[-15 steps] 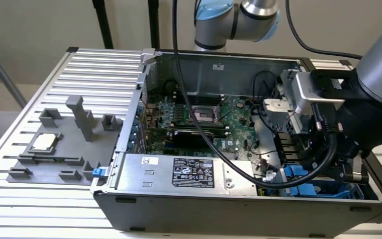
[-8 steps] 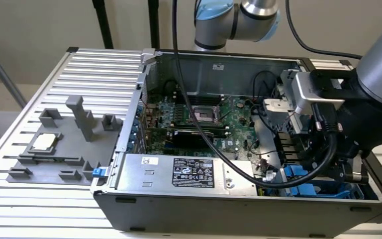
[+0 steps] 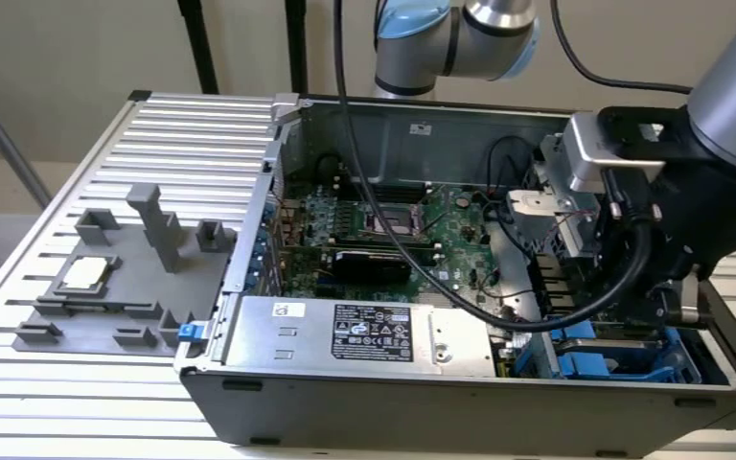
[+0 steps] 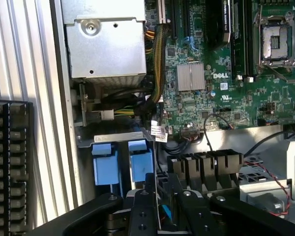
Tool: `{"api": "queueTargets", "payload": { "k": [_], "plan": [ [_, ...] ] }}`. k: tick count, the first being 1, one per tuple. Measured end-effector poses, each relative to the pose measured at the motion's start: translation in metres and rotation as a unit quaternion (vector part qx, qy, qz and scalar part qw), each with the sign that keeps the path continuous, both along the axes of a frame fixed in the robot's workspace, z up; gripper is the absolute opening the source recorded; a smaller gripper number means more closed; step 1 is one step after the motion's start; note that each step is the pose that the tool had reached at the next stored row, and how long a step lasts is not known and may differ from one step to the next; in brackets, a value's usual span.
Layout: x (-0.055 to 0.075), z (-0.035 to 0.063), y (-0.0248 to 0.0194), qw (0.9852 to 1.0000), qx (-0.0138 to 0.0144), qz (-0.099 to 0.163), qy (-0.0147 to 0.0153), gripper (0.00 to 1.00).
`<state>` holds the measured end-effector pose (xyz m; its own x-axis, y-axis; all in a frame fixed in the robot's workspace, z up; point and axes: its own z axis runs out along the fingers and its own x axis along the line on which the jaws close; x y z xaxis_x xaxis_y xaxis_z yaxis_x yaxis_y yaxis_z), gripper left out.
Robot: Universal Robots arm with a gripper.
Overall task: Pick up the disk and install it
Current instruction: 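Insert the second disk wire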
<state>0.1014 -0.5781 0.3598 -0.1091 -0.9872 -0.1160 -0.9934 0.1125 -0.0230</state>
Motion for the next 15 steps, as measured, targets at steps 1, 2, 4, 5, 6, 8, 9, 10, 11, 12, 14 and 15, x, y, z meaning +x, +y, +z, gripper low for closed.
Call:
{"api": "queueTargets", "payload": {
  "k": [1, 2, 4, 5, 6, 8, 9, 10, 11, 12, 14, 15],
  "plan": [
    [0.001, 0.0036, 0.0018, 1.0, -0.001, 0.0, 0.0, 0.25],
    [0.001, 0.0074, 0.0035, 1.0, -0.0021, 0.0, 0.0, 0.25],
    [0.003, 0.0148, 0.0065, 1.0, -0.0043, 0.0, 0.0, 0.25],
    [0.005, 0.0187, 0.0079, 1.0, -0.0056, 0.0, 0.0001, 0.25],
    [0.006, 0.0225, 0.009, 1.0, -0.0068, 0.0, 0.0001, 0.25],
    [0.009, 0.0298, 0.0112, 1.0, -0.0095, 0.0, 0.0002, 0.25],
    [0.01, 0.0328, 0.0121, 0.9999, -0.0112, 0.0, 0.0003, 0.25],
    [0.012, 0.0344, 0.0127, 0.9999, -0.0129, 0.0, 0.0005, 0.25],
    [0.014, 0.0349, 0.0133, 0.9999, -0.0145, 0.0, 0.0007, 0.25],
    [0.016, 0.0351, 0.0139, 0.9999, -0.0169, 0.0, 0.001, 0.25],
    [0.02, 0.0352, 0.0157, 0.9998, -0.0207, 0.0, 0.0011, 0.25],
    [0.023, 0.0351, 0.0166, 0.9997, -0.0225, 0.0, 0.0012, 0.25]
  ]
}}
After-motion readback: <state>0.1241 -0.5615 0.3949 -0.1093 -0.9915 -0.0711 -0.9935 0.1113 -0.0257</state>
